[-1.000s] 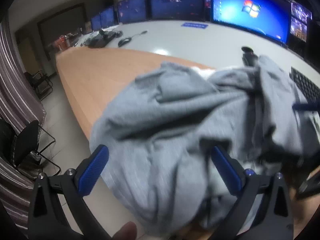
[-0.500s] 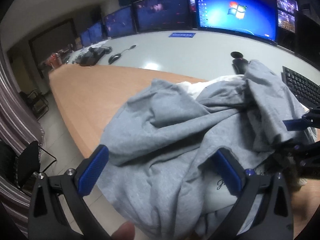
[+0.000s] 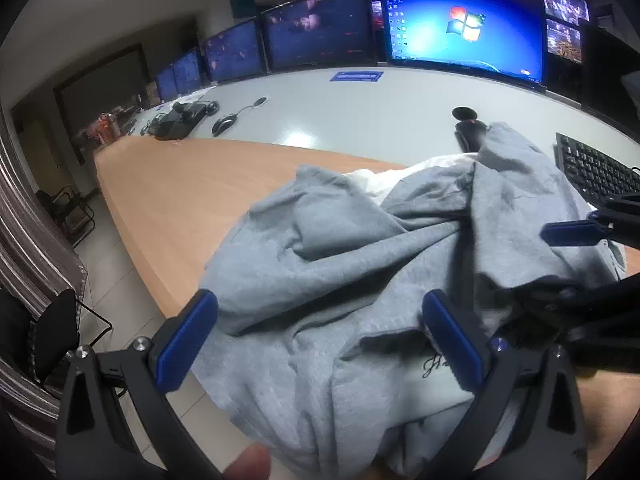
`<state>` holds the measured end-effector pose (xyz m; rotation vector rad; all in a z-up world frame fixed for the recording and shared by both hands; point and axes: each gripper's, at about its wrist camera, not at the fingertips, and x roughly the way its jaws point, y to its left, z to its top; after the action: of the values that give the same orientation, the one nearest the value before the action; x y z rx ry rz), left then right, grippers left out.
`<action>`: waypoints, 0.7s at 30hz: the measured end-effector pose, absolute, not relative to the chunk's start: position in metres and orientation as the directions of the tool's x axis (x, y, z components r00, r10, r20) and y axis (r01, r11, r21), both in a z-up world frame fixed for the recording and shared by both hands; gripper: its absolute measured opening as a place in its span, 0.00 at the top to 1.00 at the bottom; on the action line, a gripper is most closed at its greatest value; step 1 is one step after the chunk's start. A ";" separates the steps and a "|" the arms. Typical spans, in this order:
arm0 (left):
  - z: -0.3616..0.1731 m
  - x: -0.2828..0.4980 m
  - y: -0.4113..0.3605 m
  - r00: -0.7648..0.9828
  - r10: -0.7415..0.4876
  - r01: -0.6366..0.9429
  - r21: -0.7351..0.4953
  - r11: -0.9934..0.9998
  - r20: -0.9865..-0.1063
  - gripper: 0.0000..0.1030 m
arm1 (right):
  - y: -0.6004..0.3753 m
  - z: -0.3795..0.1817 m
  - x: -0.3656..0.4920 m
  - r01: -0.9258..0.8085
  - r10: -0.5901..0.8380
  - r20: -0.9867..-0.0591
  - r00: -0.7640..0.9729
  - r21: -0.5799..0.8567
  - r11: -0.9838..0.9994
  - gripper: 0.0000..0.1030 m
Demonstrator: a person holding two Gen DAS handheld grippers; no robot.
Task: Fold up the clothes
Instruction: 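Lower the right gripper onto the crumpled grey sweatshirt and pinch its edge, then lift the grey sweatshirt with the right gripper and pull it across the desk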
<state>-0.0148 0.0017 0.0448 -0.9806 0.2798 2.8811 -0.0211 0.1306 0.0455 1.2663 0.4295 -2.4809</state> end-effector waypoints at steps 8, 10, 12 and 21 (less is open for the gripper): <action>0.046 -0.015 -0.011 -0.797 -0.002 -0.101 0.136 -0.986 -0.604 0.00 | 0.123 0.061 -0.004 0.454 -0.226 -0.786 -0.575 -0.077 -0.888 0.35; 0.047 -0.016 -0.013 -0.792 0.012 -0.111 0.125 -0.986 -0.610 0.00 | 0.121 0.059 -0.009 0.443 -0.186 -0.777 -0.602 -0.130 -0.887 0.22; 0.046 -0.017 -0.014 -0.792 0.000 -0.100 0.130 -0.987 -0.611 0.00 | 0.117 0.049 -0.021 0.420 -0.132 -0.799 -0.587 -0.161 -0.893 0.22; 0.042 -0.012 -0.022 -0.790 -0.033 -0.072 0.146 -0.987 -0.612 0.01 | 0.127 0.038 -0.038 0.386 -0.151 -0.828 -0.540 -0.084 -0.919 0.76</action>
<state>-0.0117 -0.0222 0.0417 -1.0102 0.2532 2.9416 -0.0377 0.1273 0.0380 1.3013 0.3708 -2.4866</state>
